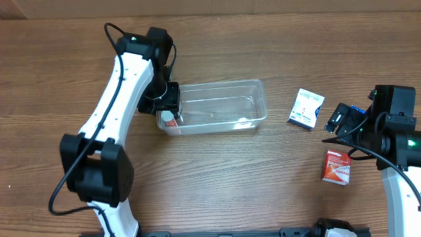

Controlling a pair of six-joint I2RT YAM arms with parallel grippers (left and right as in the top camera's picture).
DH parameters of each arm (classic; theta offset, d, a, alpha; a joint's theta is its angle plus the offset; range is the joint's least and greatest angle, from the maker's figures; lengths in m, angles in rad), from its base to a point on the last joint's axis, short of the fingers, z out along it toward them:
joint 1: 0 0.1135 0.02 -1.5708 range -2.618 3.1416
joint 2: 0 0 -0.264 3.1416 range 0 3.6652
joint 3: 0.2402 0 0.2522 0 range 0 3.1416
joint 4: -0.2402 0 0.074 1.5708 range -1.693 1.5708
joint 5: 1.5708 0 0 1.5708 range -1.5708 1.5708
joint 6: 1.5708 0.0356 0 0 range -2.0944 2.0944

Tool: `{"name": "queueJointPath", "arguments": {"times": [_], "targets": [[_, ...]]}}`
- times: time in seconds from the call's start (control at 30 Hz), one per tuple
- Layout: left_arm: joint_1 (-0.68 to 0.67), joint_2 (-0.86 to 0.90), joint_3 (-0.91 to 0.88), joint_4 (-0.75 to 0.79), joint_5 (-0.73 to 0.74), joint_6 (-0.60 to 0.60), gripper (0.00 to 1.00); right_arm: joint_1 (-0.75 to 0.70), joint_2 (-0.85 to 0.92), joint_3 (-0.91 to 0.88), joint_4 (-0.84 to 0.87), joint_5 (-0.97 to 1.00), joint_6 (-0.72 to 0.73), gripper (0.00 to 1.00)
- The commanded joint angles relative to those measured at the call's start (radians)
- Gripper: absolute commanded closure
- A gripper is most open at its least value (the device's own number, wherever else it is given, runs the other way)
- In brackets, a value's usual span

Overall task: Pack container
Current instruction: 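Lower the orange tube into the container beside the bottle, release, then grasp the white medicine box with the right gripper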

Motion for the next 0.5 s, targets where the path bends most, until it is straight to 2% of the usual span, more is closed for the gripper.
{"name": "queueJointPath", "arguments": {"times": [0.0, 0.13, 0.3, 0.33, 0.37, 0.4, 0.47], "targets": [[-0.006, -0.080, 0.013, 0.001, -0.007, 0.019, 0.41, -0.004, -0.011, 0.015, 0.003, -0.008, 0.001, 0.00], [-0.006, -0.161, 0.013, 0.023, -0.047, 0.018, 0.39, -0.004, -0.011, 0.015, 0.004, -0.008, 0.000, 0.00], [-0.005, -0.337, 0.013, 0.068, -0.171, -0.013, 0.38, -0.003, -0.011, 0.015, 0.003, -0.021, 0.001, 0.00], [-0.005, -0.371, 0.013, 0.080, -0.184, -0.013, 0.32, -0.003, -0.011, 0.015, 0.006, -0.032, 0.001, 0.00], [-0.003, -0.412, 0.013, 0.098, -0.189, -0.012, 0.19, -0.003, -0.011, 0.017, 0.010, -0.043, 0.000, 0.00], [0.000, -0.442, 0.013, 0.113, -0.189, -0.012, 0.00, -0.003, -0.011, 0.022, 0.012, -0.053, 0.001, 0.00], [0.008, -0.486, 0.013, 0.132, -0.189, -0.012, 0.00, -0.002, -0.002, 0.043, 0.013, -0.069, 0.000, 0.00]]}}
